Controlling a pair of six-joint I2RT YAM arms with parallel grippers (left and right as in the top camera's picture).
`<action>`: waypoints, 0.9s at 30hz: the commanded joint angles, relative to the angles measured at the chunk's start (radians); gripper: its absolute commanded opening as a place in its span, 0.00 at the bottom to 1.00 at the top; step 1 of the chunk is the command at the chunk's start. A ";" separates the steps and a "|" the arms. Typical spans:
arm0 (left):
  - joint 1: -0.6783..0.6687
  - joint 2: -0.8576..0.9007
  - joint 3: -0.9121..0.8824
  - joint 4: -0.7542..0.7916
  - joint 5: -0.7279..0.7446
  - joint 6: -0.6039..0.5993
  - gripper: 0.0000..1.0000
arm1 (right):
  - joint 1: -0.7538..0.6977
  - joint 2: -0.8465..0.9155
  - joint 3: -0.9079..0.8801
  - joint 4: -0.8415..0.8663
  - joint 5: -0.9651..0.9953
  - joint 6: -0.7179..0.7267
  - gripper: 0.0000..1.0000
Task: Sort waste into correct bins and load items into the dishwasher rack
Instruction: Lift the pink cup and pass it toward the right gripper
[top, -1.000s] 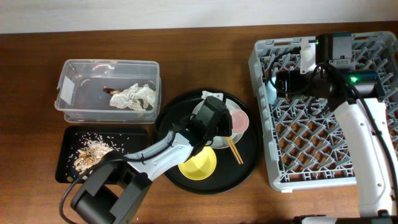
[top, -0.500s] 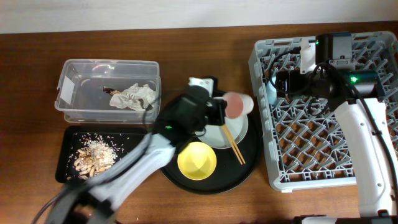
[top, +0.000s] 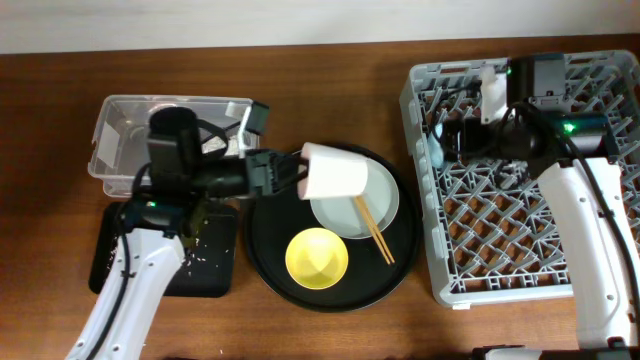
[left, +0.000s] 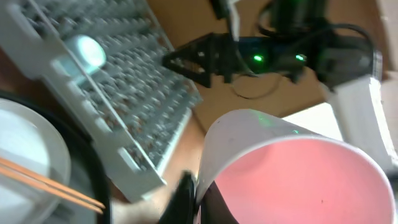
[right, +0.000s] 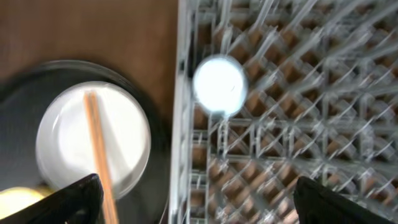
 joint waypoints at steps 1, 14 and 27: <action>0.027 -0.019 0.004 -0.061 0.188 0.137 0.00 | -0.002 -0.006 0.020 -0.069 -0.149 -0.019 1.00; -0.048 -0.019 0.004 -0.089 0.190 0.240 0.00 | -0.001 -0.209 0.024 -0.370 -0.944 -0.484 0.96; -0.176 -0.019 0.004 -0.053 0.179 0.238 0.00 | 0.001 -0.240 -0.088 -0.569 -1.046 -0.729 0.98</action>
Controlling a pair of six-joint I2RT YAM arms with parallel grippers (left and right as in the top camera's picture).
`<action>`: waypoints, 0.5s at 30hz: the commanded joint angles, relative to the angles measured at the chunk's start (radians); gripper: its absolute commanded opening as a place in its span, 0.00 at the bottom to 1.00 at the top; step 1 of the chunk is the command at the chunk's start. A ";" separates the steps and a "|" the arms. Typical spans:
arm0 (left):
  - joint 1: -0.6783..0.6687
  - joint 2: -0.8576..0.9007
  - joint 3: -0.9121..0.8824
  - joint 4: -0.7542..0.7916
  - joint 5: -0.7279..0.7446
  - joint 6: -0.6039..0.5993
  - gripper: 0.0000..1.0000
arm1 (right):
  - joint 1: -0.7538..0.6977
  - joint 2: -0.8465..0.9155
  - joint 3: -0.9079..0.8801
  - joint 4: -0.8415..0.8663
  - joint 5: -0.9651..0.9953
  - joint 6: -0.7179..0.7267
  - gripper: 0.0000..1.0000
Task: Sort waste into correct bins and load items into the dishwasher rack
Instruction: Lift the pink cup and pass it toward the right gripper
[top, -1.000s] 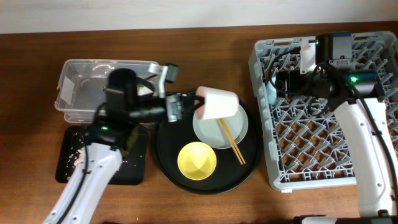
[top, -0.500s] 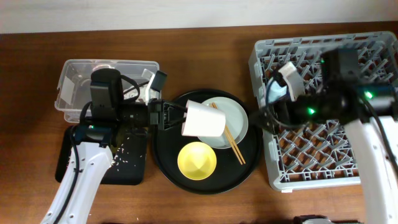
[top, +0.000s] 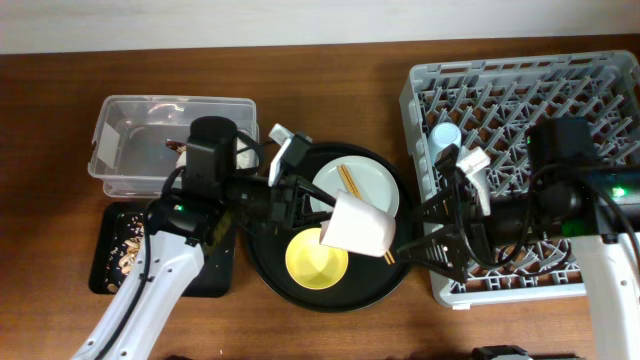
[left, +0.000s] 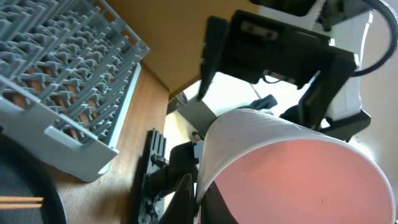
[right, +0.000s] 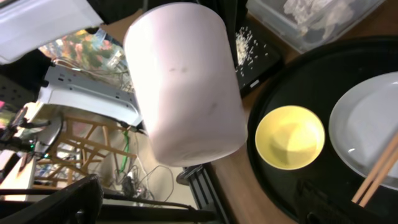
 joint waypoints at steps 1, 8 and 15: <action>-0.024 -0.019 0.004 0.043 0.018 0.019 0.00 | 0.002 -0.005 -0.087 -0.004 -0.090 -0.099 0.99; -0.026 -0.019 0.004 0.060 0.018 0.012 0.00 | 0.006 -0.005 -0.229 0.013 -0.266 -0.207 1.00; -0.031 -0.019 0.004 0.060 0.002 0.013 0.00 | 0.055 -0.003 -0.327 0.076 -0.435 -0.311 0.85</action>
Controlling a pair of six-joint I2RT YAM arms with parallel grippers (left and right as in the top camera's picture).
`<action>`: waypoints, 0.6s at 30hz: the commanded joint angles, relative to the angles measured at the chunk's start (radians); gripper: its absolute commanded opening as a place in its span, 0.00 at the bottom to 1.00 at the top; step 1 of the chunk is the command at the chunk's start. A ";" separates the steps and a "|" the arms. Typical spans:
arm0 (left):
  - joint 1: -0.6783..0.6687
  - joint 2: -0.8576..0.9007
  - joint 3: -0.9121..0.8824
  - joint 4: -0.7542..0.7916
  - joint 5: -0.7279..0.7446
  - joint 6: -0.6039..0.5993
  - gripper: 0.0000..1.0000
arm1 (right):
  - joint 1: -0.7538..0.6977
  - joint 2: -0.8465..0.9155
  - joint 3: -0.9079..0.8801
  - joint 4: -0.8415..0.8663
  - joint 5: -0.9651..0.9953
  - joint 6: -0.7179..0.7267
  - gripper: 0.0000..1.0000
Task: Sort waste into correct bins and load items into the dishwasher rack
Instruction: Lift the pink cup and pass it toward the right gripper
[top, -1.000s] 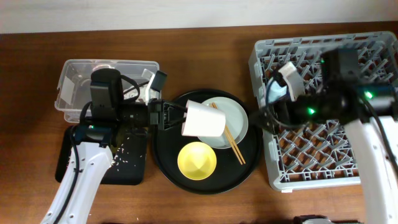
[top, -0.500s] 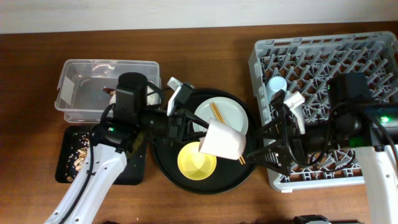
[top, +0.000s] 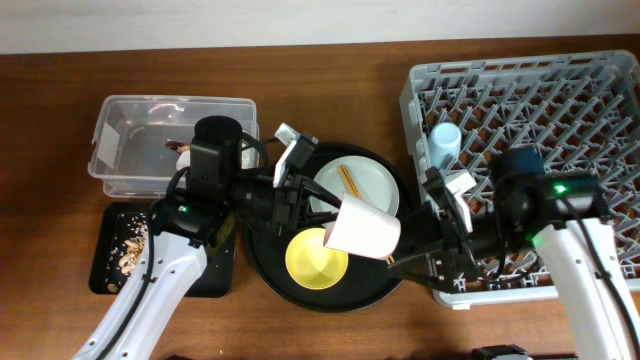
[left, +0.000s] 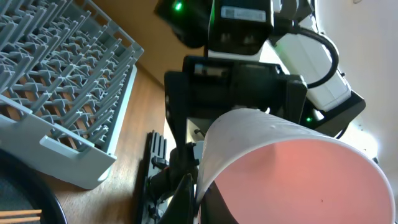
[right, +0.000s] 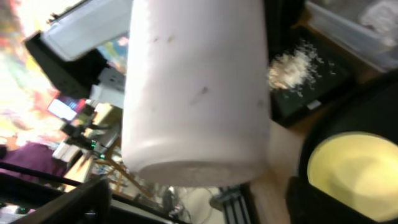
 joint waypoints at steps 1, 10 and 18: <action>-0.011 -0.019 0.004 0.006 0.003 0.012 0.00 | 0.013 -0.004 -0.013 0.031 -0.154 -0.063 0.84; -0.048 -0.019 0.004 0.010 -0.043 0.020 0.00 | 0.013 0.002 -0.014 0.041 -0.169 -0.058 0.79; -0.084 -0.019 0.005 0.078 -0.079 0.016 0.00 | 0.039 0.029 -0.014 0.037 -0.165 -0.059 0.68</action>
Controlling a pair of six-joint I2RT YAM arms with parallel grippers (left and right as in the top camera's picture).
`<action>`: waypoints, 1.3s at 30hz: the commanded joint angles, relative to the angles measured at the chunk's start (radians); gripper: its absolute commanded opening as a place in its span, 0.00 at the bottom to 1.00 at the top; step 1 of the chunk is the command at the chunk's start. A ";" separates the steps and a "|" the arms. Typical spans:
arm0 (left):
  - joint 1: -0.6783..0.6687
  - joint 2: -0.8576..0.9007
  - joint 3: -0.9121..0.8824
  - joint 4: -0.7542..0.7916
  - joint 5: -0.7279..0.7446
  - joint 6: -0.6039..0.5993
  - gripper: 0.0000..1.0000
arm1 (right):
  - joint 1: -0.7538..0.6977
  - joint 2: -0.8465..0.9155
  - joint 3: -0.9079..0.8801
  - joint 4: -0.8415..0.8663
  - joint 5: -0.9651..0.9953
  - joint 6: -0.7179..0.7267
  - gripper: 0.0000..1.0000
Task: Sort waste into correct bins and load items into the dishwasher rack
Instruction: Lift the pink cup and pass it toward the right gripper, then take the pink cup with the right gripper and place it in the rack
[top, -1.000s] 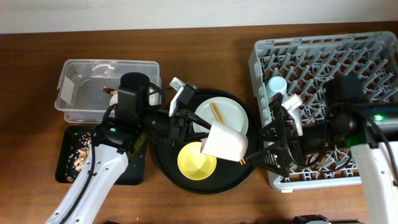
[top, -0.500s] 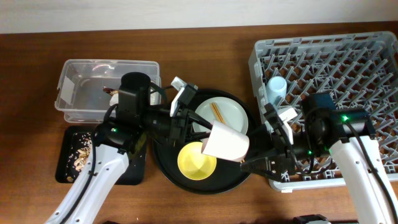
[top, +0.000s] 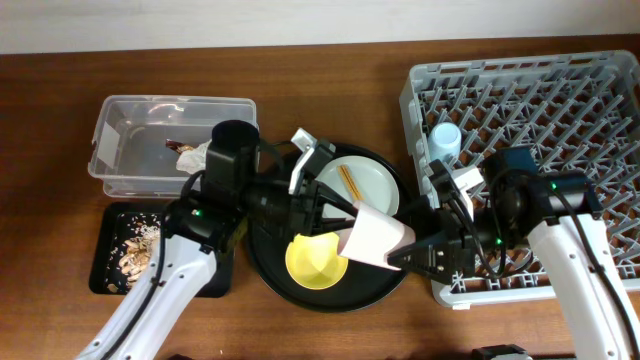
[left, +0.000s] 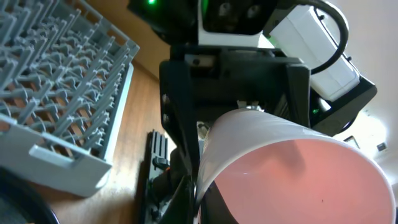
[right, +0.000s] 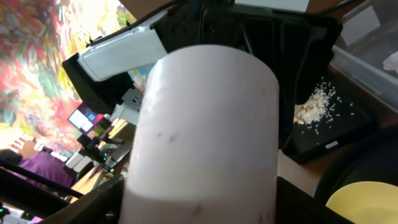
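My left gripper (top: 338, 222) is shut on the rim of a white paper cup (top: 376, 240), held on its side above the round black tray (top: 268, 262). The cup's pink-lit inside (left: 292, 177) fills the left wrist view, with my left gripper (left: 196, 186) pinching its rim. My right gripper (top: 418, 252) is open, and its fingers (left: 180, 106) straddle the cup's base end (right: 205, 137), close to both sides. On the tray lie a yellow bowl (top: 312, 260) and a white plate (top: 372, 190) with chopsticks (top: 348, 180).
The grey dishwasher rack (top: 530, 110) stands at the right with a small white cup (top: 446, 138) in it. A clear bin (top: 130, 135) with scraps stands at the back left. In front of that bin is a black tray (top: 110, 262) holding food waste.
The cup has moved a little right and lower over the tray. My right gripper has closed in, so the cup's base now sits between its open fingers, which stand narrower.
My left gripper first held the cup over the tray's back left while my right gripper was over the rack. Then the cup was over the tray's middle and the right gripper faced it, open. The two have drawn together until the right fingers straddle the cup.
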 joint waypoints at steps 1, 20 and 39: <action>-0.004 -0.018 0.004 0.026 -0.032 0.016 0.00 | 0.031 0.008 -0.002 -0.001 -0.032 -0.014 0.63; -0.005 -0.018 0.004 -0.366 -0.143 0.181 0.01 | -0.099 0.008 0.013 0.062 -0.038 0.071 0.56; 0.137 -0.018 0.004 -0.367 -0.383 0.180 0.92 | -0.181 0.008 0.075 0.438 0.494 0.719 0.54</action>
